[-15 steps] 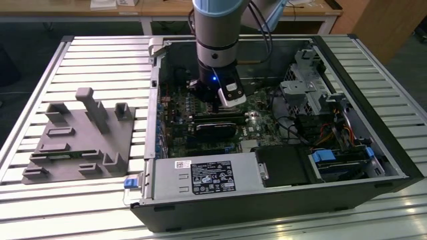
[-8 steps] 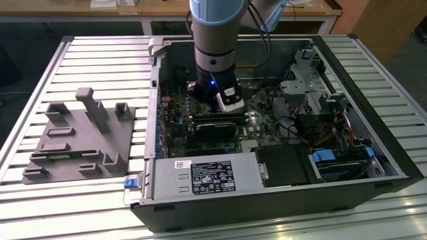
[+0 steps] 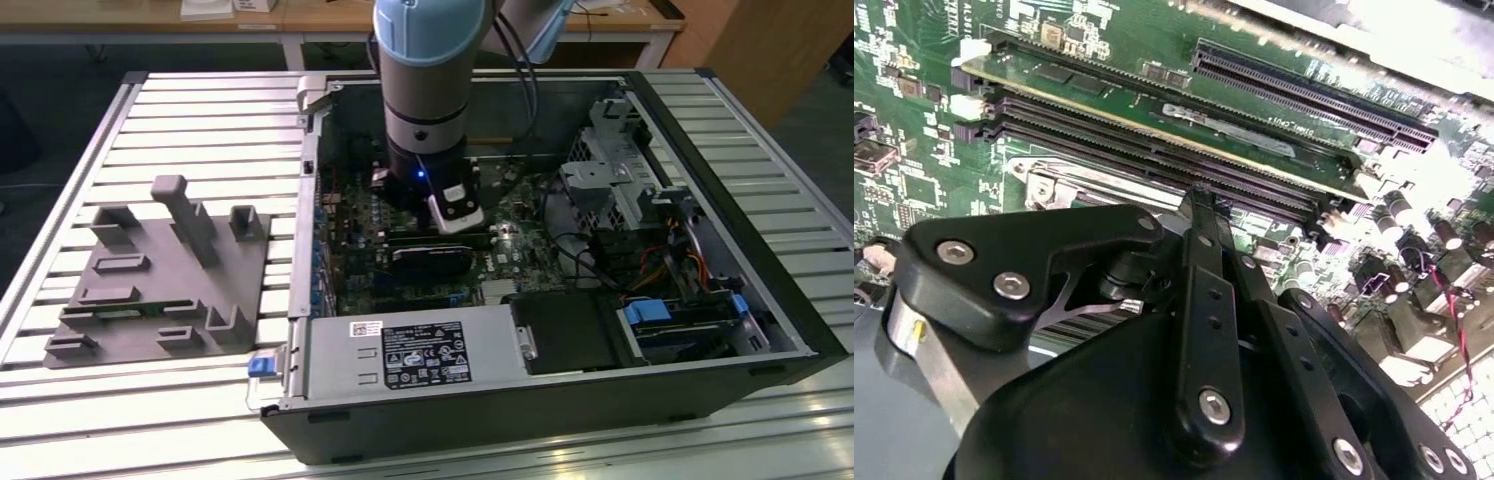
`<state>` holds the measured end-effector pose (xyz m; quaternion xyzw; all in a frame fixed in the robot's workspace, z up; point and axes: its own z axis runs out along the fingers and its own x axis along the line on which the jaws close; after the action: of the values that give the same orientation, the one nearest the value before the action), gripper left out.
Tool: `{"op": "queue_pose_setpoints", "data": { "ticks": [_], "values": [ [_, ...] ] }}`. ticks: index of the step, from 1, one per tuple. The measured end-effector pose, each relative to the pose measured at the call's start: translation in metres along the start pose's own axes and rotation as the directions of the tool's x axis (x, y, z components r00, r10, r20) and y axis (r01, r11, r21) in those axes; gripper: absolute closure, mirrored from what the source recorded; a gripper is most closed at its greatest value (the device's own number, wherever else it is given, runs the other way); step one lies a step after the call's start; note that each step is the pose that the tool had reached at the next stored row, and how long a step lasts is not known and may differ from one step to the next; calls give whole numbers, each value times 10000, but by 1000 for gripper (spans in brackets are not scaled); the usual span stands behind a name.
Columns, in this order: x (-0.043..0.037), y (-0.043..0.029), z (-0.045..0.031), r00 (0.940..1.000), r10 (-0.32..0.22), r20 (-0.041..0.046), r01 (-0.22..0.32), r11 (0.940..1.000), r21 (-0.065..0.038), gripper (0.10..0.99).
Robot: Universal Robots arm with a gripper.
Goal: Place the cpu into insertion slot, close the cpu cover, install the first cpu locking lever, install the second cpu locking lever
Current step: 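Install the second cpu locking lever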
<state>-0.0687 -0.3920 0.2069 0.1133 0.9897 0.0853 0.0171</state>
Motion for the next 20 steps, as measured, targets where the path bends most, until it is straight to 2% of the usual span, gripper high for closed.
{"op": "queue_pose_setpoints", "data": {
  "ticks": [7, 14, 20],
  "values": [
    [38, -56, 19, 9999, 20, -103, -24, 9990, -452, 980],
    [60, -73, 64, 9999, 25, -159, -36, 9976, -692, 980],
    [111, -91, 101, 9998, 31, -211, -50, 9958, -915, 980]
  ]
}}
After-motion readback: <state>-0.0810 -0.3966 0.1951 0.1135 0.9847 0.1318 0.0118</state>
